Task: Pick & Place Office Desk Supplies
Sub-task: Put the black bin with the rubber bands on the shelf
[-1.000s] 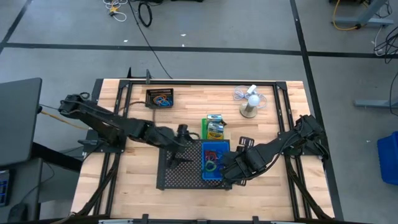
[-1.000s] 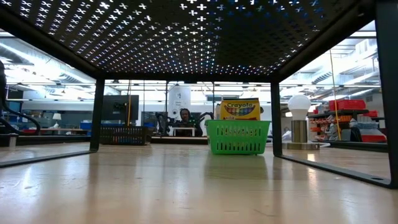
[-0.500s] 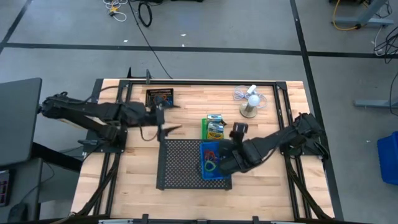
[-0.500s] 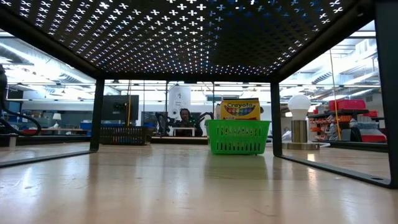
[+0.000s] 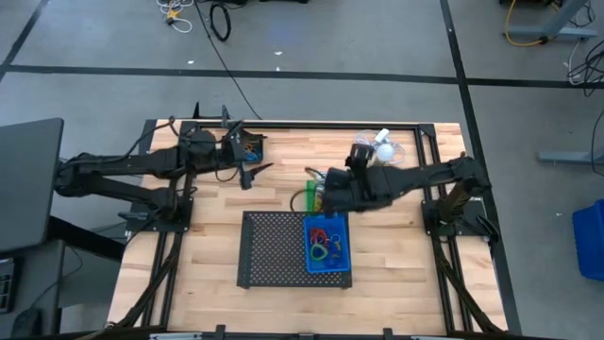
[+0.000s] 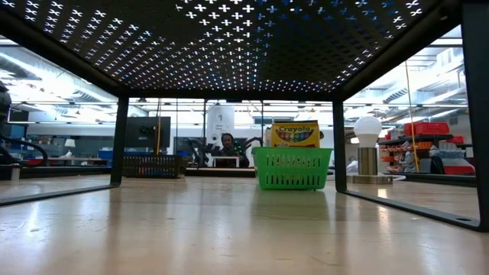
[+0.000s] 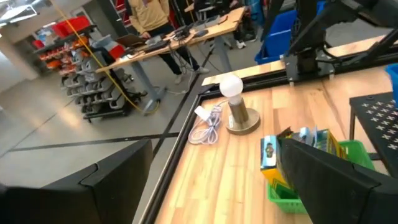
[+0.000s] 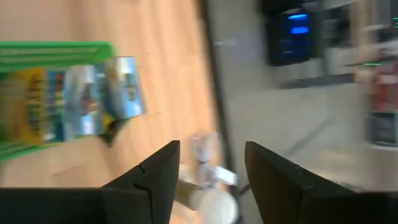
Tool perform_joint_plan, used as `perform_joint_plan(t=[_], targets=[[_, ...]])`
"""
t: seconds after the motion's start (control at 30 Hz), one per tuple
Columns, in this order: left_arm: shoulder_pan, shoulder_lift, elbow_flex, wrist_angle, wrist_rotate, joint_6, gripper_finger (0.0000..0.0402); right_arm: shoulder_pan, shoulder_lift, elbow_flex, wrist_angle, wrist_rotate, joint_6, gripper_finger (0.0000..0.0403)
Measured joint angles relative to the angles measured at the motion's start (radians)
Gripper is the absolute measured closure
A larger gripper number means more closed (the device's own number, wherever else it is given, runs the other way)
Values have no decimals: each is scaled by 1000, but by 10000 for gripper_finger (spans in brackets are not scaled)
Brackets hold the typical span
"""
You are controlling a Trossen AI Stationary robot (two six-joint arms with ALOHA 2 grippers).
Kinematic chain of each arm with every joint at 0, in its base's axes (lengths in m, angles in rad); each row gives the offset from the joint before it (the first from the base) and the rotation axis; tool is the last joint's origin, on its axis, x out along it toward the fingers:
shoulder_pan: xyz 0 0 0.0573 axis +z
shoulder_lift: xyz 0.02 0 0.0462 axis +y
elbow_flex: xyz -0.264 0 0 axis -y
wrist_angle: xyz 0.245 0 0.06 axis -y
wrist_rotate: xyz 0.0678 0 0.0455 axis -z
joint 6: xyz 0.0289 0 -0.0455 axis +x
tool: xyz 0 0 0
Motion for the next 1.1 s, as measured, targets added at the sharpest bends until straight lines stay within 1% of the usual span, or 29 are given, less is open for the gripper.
perform_joint_plan(t=[0.13, 0.27, 0.33, 0.37, 0.43, 0.5, 0.6, 0.77, 0.9, 1.03, 1.1], targets=[[94, 1, -55, 66, 89, -21, 35, -109, -23, 0, 134, -244, -174, 213], [193, 2, -115, 117, 138, -49, 35, -224, -22, 0, 155, -380, -287, 213], [235, 7, -132, 134, 198, -79, 35, -282, -18, 0, 163, -492, -329, 213], [249, 10, -139, 138, 227, -93, 35, -309, -14, 0, 169, -543, -346, 213], [267, 15, -152, 132, 272, -117, 35, -348, -12, -1, 183, -607, -367, 213], [271, 19, -155, 133, 286, -133, 35, -372, -14, -1, 198, -666, -384, 213], [271, 18, -163, 136, 286, -132, 35, -386, -14, -3, 214, -715, -396, 213], [271, 53, -165, 129, 304, -133, 35, -390, -14, -84, 286, -705, -481, 213], [271, 102, -165, 130, 312, -133, 35, -428, -14, -153, 307, -705, -544, 213], [272, 147, -165, 152, 312, -116, 35, -473, -14, -170, 335, -743, -563, 213], [280, 168, -165, 179, 308, -107, 35, -491, -14, -170, 366, -722, -573, 213]])
